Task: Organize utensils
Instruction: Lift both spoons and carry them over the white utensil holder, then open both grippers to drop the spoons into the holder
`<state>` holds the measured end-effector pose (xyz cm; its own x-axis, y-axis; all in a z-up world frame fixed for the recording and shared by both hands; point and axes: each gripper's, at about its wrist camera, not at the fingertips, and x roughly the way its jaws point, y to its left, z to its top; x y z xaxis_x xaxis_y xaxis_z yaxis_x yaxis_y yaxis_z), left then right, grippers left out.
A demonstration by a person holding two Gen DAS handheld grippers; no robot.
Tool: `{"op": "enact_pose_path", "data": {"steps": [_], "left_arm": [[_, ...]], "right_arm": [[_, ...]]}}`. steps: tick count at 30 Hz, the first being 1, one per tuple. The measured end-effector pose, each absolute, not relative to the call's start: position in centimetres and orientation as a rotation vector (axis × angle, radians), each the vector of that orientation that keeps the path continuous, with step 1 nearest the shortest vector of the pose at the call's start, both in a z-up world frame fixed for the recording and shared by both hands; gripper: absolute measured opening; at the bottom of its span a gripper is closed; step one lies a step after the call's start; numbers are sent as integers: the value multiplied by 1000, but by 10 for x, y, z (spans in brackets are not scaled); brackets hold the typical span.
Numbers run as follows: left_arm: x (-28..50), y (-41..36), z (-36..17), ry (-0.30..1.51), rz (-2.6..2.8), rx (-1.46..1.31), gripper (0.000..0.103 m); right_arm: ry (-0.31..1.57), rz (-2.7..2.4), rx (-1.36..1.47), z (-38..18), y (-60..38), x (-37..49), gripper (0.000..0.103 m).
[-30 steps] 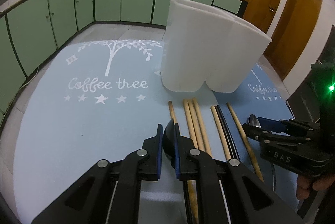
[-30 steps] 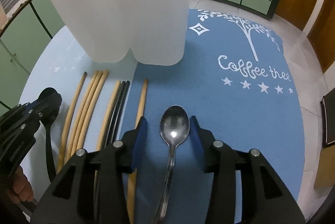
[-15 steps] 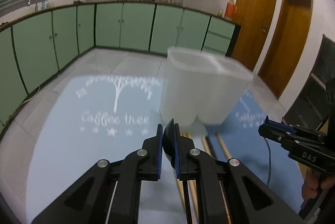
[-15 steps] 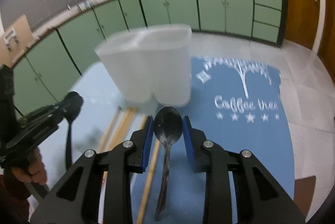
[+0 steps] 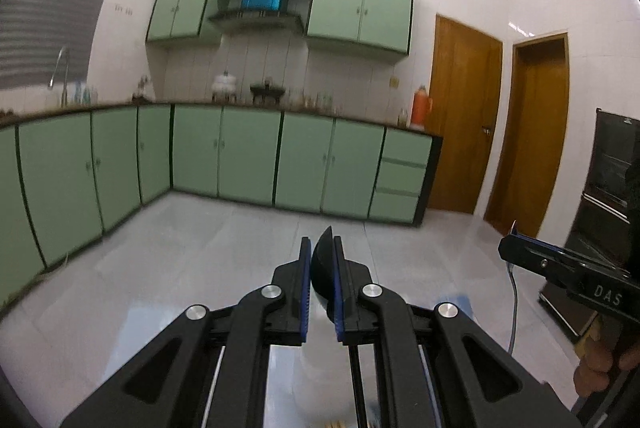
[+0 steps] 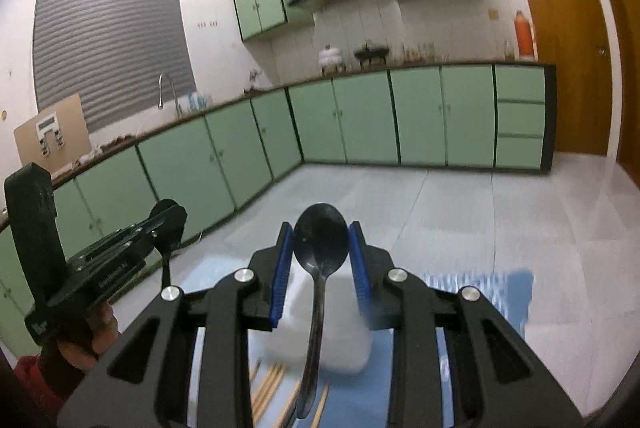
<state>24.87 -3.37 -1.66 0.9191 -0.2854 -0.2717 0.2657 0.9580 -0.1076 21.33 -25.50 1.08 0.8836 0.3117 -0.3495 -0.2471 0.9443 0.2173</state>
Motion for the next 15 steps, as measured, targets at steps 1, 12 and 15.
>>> {"op": "enact_pose_path", "data": {"steps": [1,12,15], "left_arm": [[256,-37,-13,271,-282,-63,9],[321,-58,-38,250,-273,-40,9],[328,-58,-48,279,-286,-49,9]], "right_arm": [[377,284,169,12,-256,223,27],[373,210,145,-27,-252,308,27],[404,232,139,-43,-250,308,27]]}}
